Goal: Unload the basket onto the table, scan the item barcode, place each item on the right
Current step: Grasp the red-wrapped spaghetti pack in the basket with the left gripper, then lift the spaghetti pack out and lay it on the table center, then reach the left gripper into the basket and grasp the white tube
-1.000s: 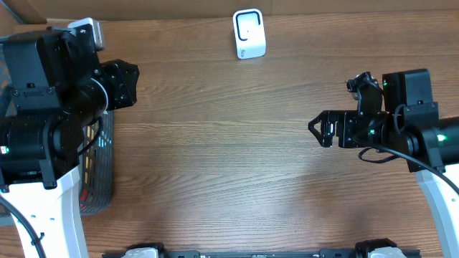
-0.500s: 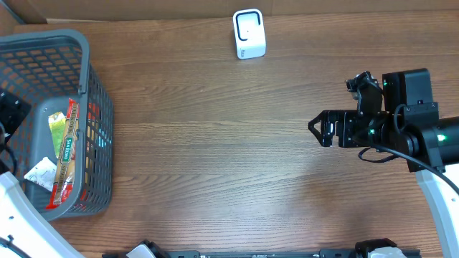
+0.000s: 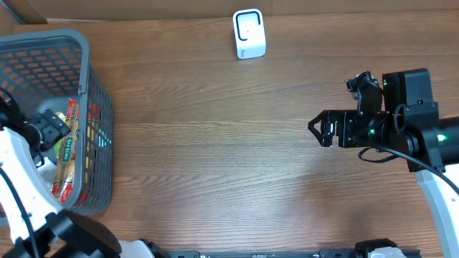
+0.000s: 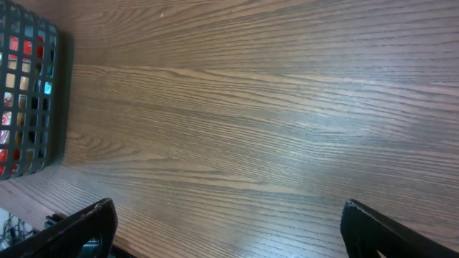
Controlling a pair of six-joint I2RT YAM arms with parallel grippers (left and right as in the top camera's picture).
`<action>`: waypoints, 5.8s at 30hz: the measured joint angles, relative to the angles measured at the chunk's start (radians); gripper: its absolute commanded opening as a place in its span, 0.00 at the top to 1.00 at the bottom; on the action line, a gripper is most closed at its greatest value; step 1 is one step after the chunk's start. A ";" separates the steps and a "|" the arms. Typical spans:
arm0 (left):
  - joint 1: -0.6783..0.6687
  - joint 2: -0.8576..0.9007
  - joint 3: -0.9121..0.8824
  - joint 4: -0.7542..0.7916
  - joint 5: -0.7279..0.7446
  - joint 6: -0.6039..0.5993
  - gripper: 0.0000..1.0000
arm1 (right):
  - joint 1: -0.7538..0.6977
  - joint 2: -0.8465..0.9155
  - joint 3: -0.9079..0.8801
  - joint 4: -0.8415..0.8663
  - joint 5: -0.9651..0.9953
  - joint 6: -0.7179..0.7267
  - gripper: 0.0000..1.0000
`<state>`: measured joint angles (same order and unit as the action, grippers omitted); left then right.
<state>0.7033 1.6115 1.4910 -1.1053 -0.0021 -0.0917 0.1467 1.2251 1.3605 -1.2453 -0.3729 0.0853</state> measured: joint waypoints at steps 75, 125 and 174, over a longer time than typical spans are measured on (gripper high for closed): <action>-0.901 -0.051 0.335 -0.272 0.079 -0.274 0.96 | 0.000 0.114 0.000 0.062 -0.016 0.000 0.00; 0.113 -0.081 0.251 -0.295 0.039 -0.328 0.42 | 0.000 0.114 0.000 0.035 -0.016 0.000 0.00; 0.168 -0.069 -0.428 0.209 -0.056 -0.267 0.96 | 0.000 0.114 0.000 0.024 -0.011 0.000 0.00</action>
<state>0.8711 1.5429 1.0630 -0.8959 -0.0582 -0.3588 0.1467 1.3392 1.3605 -1.2217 -0.3843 0.0853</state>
